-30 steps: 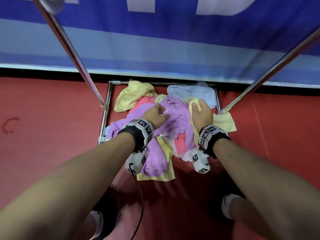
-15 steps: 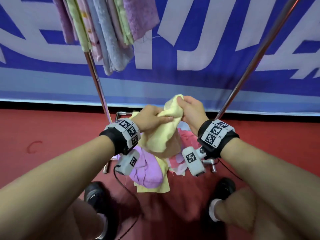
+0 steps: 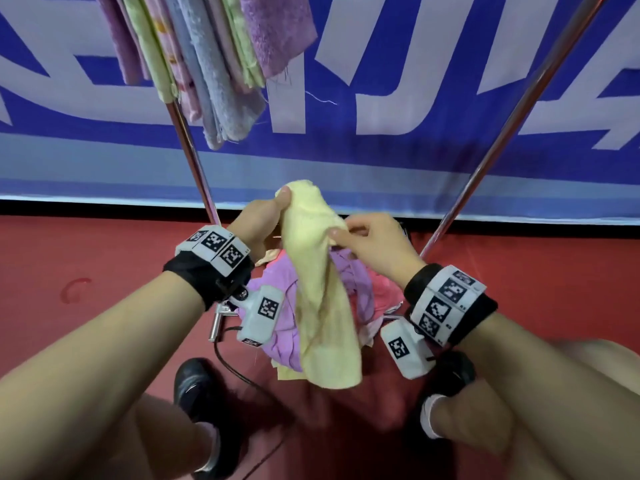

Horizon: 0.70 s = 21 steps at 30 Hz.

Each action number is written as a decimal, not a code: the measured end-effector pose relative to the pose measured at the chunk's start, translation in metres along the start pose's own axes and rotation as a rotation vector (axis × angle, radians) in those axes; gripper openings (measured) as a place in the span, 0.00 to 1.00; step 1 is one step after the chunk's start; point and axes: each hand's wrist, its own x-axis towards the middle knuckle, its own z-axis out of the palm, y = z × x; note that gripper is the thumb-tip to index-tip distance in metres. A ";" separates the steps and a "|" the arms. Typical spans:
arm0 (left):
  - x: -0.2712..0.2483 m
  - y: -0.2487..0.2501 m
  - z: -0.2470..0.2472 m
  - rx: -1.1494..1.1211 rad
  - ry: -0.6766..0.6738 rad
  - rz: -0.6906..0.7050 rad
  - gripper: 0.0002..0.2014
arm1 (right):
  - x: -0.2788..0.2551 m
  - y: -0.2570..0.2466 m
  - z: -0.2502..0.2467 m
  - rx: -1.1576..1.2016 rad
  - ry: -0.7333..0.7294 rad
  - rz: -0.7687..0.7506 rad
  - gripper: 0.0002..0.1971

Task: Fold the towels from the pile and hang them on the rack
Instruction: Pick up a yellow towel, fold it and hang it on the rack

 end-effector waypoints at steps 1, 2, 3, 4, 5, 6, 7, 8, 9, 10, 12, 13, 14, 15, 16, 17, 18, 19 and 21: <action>0.000 0.003 -0.002 0.050 0.025 0.012 0.22 | 0.006 -0.003 -0.002 0.068 0.037 -0.007 0.15; 0.000 0.007 -0.003 0.097 0.040 0.031 0.24 | 0.012 -0.006 -0.003 0.155 0.074 -0.014 0.18; 0.000 0.009 -0.002 0.150 0.043 0.060 0.26 | 0.016 -0.010 -0.004 0.219 0.099 -0.023 0.20; -0.002 0.008 0.001 0.221 0.036 0.106 0.28 | 0.019 -0.012 -0.005 0.231 0.113 -0.039 0.21; -0.005 0.007 0.005 0.297 0.005 0.163 0.30 | 0.022 -0.013 -0.004 0.183 0.120 -0.053 0.22; -0.010 0.005 0.010 0.337 -0.056 0.218 0.31 | 0.023 -0.014 -0.003 0.112 0.121 -0.073 0.23; -0.015 0.002 0.016 0.326 -0.128 0.259 0.32 | 0.023 -0.016 -0.001 0.049 0.132 -0.089 0.23; -0.019 0.002 0.021 0.257 -0.191 0.272 0.33 | 0.023 -0.018 0.001 0.028 0.157 -0.098 0.23; -0.024 0.003 0.024 0.163 -0.225 0.263 0.32 | 0.024 -0.018 0.002 0.032 0.191 -0.100 0.23; -0.026 0.006 0.025 0.081 -0.233 0.247 0.30 | 0.027 -0.018 0.003 0.045 0.226 -0.099 0.24; -0.027 0.012 0.025 0.009 -0.275 0.214 0.27 | 0.030 -0.018 0.001 0.056 0.288 -0.100 0.28; -0.026 0.013 0.025 0.015 -0.320 0.212 0.24 | 0.032 -0.017 -0.001 0.056 0.320 -0.095 0.30; -0.026 0.011 0.025 0.043 -0.364 0.215 0.19 | 0.034 -0.017 -0.003 0.051 0.344 -0.083 0.31; -0.026 0.007 0.026 0.098 -0.381 0.224 0.15 | 0.034 -0.018 -0.004 0.051 0.352 -0.063 0.32; -0.027 0.003 0.027 0.165 -0.351 0.236 0.12 | 0.033 -0.018 -0.004 0.064 0.343 -0.037 0.32; -0.026 -0.002 0.028 0.234 -0.291 0.262 0.11 | 0.032 -0.018 -0.004 0.074 0.329 -0.009 0.32; -0.026 -0.005 0.028 0.290 -0.233 0.293 0.10 | 0.031 -0.018 -0.004 0.074 0.315 0.017 0.33; -0.026 -0.005 0.027 0.333 -0.196 0.324 0.08 | 0.030 -0.018 -0.004 0.082 0.306 0.034 0.33; -0.026 -0.002 0.025 0.373 -0.168 0.361 0.08 | 0.031 -0.016 -0.008 0.102 0.332 0.038 0.33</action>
